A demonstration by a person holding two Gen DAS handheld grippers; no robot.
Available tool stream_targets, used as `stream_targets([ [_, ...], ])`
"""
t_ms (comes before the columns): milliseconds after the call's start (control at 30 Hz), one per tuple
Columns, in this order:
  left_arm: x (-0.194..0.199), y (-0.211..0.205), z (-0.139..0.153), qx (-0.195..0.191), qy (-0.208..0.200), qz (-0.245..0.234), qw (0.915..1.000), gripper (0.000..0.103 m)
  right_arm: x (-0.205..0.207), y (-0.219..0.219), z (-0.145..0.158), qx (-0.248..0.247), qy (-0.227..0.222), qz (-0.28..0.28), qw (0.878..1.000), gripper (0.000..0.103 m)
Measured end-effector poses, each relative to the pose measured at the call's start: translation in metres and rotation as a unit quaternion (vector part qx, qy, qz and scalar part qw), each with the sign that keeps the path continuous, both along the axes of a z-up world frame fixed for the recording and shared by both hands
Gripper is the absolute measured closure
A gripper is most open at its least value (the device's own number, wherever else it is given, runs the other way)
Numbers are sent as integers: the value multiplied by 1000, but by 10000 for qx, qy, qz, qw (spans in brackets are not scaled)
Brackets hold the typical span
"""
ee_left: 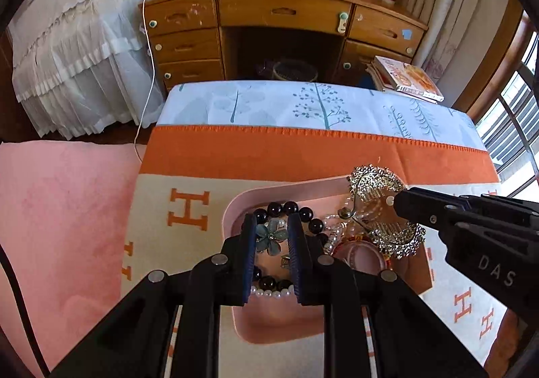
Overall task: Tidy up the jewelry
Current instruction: 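Lower comb and flower charm into the pink box and open both tools, then withdraw both tools from the box toward the two small rings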
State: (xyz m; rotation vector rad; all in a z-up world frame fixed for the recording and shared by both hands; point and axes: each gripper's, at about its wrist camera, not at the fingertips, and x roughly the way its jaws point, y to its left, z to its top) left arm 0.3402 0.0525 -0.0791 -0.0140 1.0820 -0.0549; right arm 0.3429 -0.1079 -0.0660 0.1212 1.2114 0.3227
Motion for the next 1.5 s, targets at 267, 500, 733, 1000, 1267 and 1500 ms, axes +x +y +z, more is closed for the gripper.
stream_targets([
  [267, 2, 6, -21, 61, -61, -32, 10000, 57, 13, 6, -29, -79, 160, -64, 9998, 91],
  [500, -17, 8, -10, 11, -218, -143, 9997, 55, -2, -3, -11, 64, -123, -33, 9999, 91],
  [733, -41, 13, 5, -161, -235, -70, 9996, 54, -8, -1, -2, -237, -433, 8, 9988, 91],
  [1000, -68, 24, 18, -41, -385, -51, 9992, 46, 11, 9, -26, -232, -330, -184, 9990, 91],
  [1267, -70, 34, 12, -101, -281, -23, 9996, 46, 2, 10, -44, -434, -40, -76, 9990, 93],
  [1500, -74, 26, 7, -104, -200, -178, 9996, 46, -11, 4, -35, -337, 127, -32, 9993, 90],
])
